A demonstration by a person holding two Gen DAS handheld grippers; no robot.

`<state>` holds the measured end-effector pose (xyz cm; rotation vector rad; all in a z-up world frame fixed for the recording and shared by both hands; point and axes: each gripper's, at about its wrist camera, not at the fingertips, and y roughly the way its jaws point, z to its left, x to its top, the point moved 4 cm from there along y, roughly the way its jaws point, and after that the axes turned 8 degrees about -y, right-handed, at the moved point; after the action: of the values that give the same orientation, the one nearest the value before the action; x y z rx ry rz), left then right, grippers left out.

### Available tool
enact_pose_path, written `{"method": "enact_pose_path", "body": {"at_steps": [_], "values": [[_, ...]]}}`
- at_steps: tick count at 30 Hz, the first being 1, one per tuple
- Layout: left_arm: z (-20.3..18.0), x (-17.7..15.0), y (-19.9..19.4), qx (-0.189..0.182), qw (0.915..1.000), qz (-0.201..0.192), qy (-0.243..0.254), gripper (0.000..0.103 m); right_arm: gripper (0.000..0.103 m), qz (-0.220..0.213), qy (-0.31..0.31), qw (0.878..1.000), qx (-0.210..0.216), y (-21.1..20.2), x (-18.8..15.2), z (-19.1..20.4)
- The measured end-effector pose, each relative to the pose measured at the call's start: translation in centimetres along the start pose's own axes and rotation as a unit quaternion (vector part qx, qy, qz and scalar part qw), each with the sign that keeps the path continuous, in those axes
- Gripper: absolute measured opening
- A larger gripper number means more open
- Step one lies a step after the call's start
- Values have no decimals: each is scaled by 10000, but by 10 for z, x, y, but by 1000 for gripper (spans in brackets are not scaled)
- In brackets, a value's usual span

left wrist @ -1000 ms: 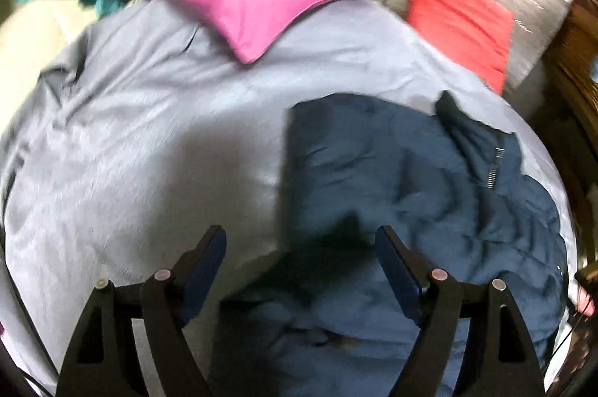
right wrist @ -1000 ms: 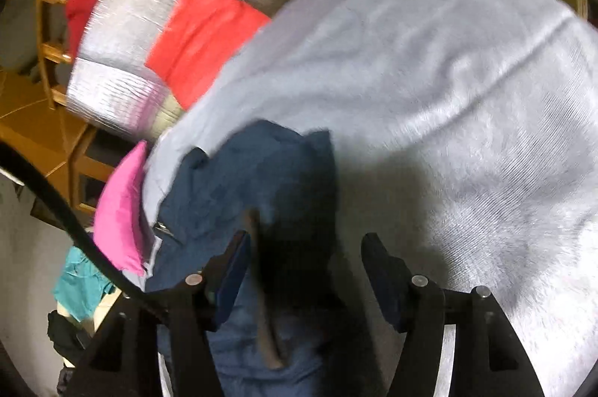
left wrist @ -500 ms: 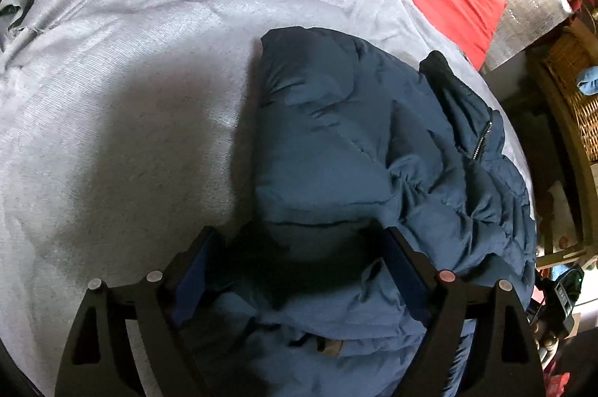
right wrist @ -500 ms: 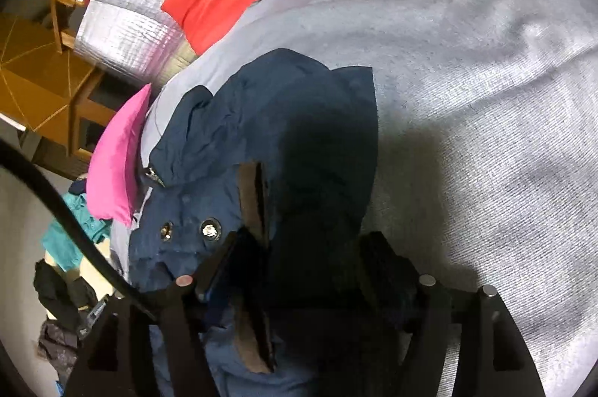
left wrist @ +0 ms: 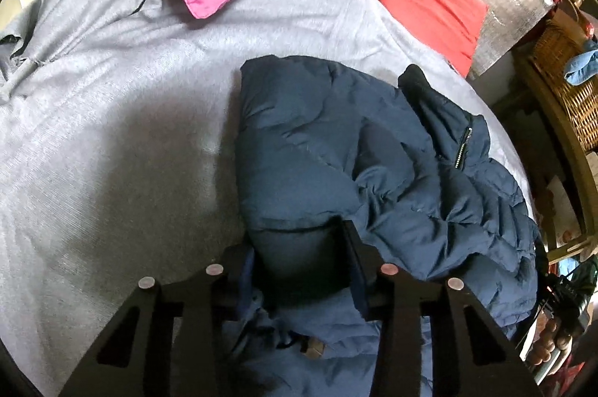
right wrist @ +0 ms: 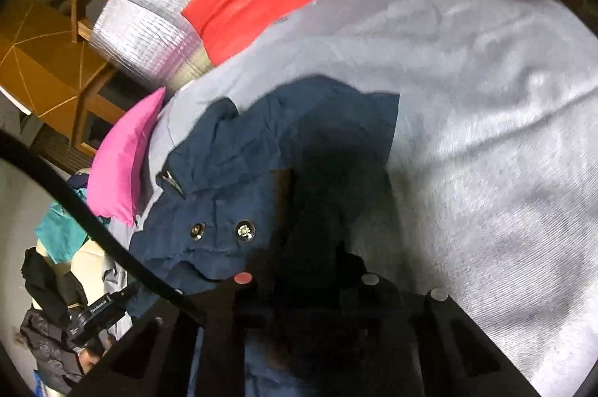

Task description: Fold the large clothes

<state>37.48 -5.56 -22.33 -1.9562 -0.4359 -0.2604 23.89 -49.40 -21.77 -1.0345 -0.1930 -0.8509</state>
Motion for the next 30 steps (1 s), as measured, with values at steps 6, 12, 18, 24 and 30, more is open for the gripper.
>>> {"method": "enact_pose_path", "body": {"at_steps": [6, 12, 18, 24, 30], "values": [[16, -6, 6, 47, 9991, 356, -225, 70, 38, 435, 462, 9979, -102, 18, -9, -25], [15, -7, 6, -74, 9989, 395, -239, 70, 51, 610, 538, 9967, 4, 18, -11, -30], [12, -11, -1, -126, 9995, 257, -146, 46, 26, 601, 155, 9979, 176, 15, -16, -19], [1, -11, -16, -30, 10000, -39, 81, 39, 21, -31, -539, 9981, -289, -10, -8, 12], [5, -13, 3, 473, 9986, 162, 192, 55, 23, 223, -467, 9955, -799, 16, -13, -9]]}}
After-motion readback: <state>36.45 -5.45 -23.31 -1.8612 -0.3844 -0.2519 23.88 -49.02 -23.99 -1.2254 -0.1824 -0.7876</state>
